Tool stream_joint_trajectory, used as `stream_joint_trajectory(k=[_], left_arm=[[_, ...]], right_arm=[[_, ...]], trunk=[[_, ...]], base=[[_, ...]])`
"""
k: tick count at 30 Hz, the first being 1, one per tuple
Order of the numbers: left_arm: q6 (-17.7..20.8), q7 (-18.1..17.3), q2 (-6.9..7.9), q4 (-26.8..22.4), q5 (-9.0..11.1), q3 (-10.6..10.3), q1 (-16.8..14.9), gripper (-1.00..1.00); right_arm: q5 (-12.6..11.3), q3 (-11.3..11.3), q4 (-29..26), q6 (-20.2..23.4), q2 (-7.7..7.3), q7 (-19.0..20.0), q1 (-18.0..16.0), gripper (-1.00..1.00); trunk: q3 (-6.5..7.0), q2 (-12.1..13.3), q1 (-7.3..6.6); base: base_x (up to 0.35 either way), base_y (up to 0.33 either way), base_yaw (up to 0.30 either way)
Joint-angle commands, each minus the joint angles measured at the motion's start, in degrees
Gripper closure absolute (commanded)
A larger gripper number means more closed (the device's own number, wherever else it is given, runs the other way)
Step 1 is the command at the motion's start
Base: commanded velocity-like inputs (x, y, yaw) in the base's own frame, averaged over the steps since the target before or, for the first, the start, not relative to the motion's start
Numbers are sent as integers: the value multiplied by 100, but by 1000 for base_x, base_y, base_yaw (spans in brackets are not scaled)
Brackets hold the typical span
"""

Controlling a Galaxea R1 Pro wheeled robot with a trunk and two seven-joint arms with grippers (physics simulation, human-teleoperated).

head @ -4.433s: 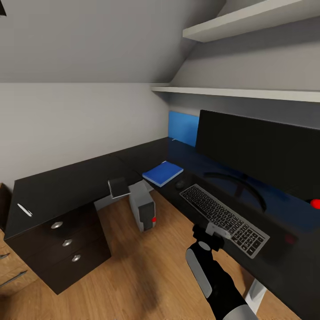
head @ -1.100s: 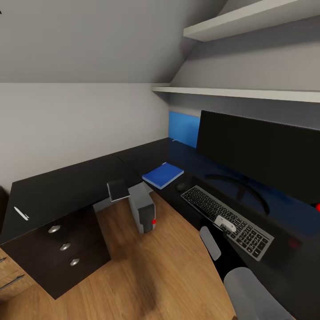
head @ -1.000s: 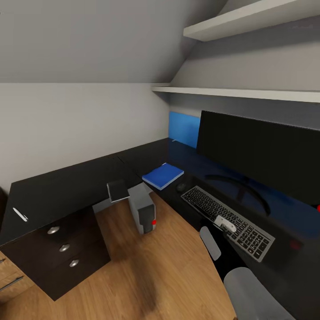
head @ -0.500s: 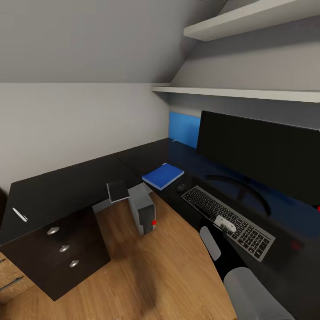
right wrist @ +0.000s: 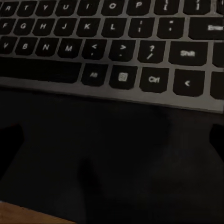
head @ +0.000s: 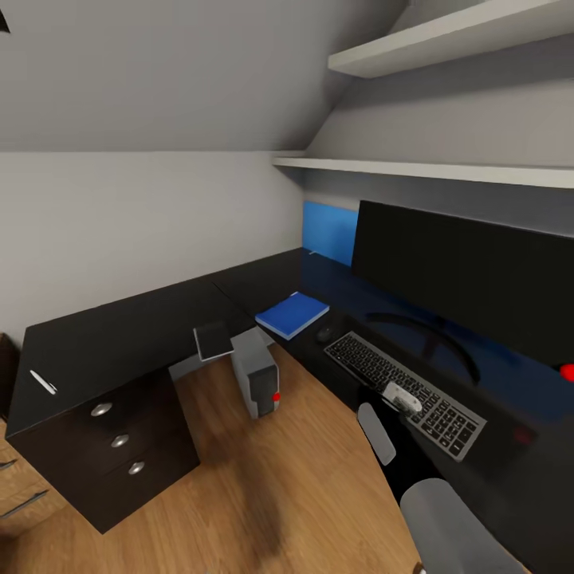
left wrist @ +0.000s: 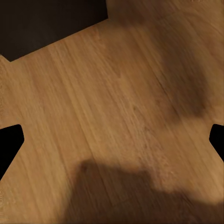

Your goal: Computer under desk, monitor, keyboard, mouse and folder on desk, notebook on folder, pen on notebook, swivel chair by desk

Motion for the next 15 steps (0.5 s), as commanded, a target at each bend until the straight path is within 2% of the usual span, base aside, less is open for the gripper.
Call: stream_joint_trajectory(k=[1,5,7,8,10,12,14,15], left_arm=[[-21,50,6,-22,20,-47,-8,-100],[-14,51,8,-18,21,-43,-8,-100],[-11,51,8,-11,22,-42,-8,-100],[14,51,8,-6,22,-42,-8,-100],[97,46,8,-5,22,-40,-8,-100],[257,32,8,-5,22,-33,-8,-100],[547,15,8,-4,20,-24,-8,-100],[585,13,8,-4,21,-22,-8,-100]], right_arm=[[-16,20,-25,33,0,-39,-3,-100],[-6,164,-89,31,11,-42,-3,-100],[-5,338,-193,30,20,-60,-3,-100],[-7,536,-406,28,24,-69,6,-100],[-5,653,-510,26,25,-80,15,-100],[-3,799,-568,25,26,-87,19,-100],[-2,1089,-609,24,26,-93,22,-100],[-2,1142,-613,24,26,-95,22,-100]], trunk=[[12,38,-23],[84,198,-110],[120,279,-154],[138,319,-176],[174,399,-220],[210,479,-264],[210,479,-264],[210,479,-264]], base=[[0,0,0],[0,0,0],[0,0,0],[0,0,0],[0,0,44],[0,0,144],[0,0,217],[0,0,242]])
